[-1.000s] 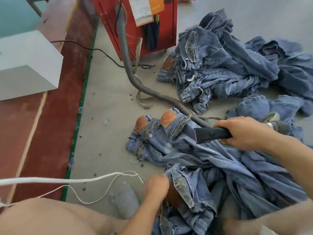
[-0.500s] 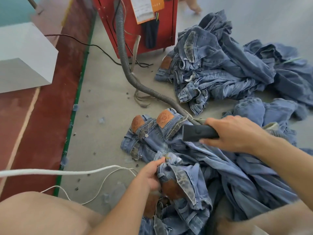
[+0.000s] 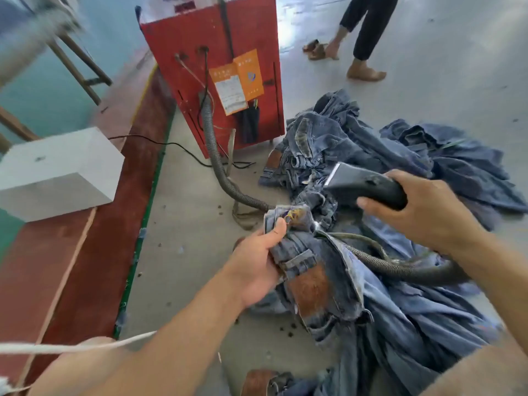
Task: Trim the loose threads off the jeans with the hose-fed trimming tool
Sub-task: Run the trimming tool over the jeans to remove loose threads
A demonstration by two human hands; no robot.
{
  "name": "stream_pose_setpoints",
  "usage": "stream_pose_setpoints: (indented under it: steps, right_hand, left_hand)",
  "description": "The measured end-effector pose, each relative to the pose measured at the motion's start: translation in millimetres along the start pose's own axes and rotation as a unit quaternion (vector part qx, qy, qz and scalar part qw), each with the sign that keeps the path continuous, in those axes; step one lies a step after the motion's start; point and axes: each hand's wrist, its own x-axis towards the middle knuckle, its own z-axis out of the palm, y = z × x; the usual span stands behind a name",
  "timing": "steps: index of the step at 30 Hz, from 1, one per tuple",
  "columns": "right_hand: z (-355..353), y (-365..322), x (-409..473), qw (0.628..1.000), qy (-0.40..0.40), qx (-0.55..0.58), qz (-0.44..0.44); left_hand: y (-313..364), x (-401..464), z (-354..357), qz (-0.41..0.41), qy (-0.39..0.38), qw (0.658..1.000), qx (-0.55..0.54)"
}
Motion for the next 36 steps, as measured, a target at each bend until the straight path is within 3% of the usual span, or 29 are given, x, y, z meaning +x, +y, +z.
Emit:
stream_pose_setpoints:
  steps: [4,11,17,22,25,30,36]
  right_hand:
    - [27,1,-23,0.992,-0.126,-0.014,-0.011]
    - [54,1,-31,0.97,-0.225,-0.083,-0.027]
    - [73,-28,-18,0.965,-0.238,-0.09,-0.06]
    - [81,-35,-5,0.985,-0.169,-0.017,-0.013]
    - [67,-21,-2,0.982,-0.188,-0.001,0.008]
    - [73,-27,-13,0.969,-0.234,-0.084,-0.012]
    - [76,-31,-10,0.98,-0.185,-0.066,0.012]
  left_hand:
    - [-31,1,-39,-0.053,0.041,0.996,-0.053]
    - [-45,9,-64,-0.041,0.027,0.996,-0.08]
    - [-61,7,-66,-0.015,-0.002,0.999,0.033]
    - [-67,8,-65,0.021,-0.011,0.993,0.114]
    - [-65,9,-64,0.021,0.0,0.994,0.107]
    - [-64,12,-65,-0.005,-0.014,0.998,0.063]
    - [-64,18,-63,0.052,0.047,0.978,0.195]
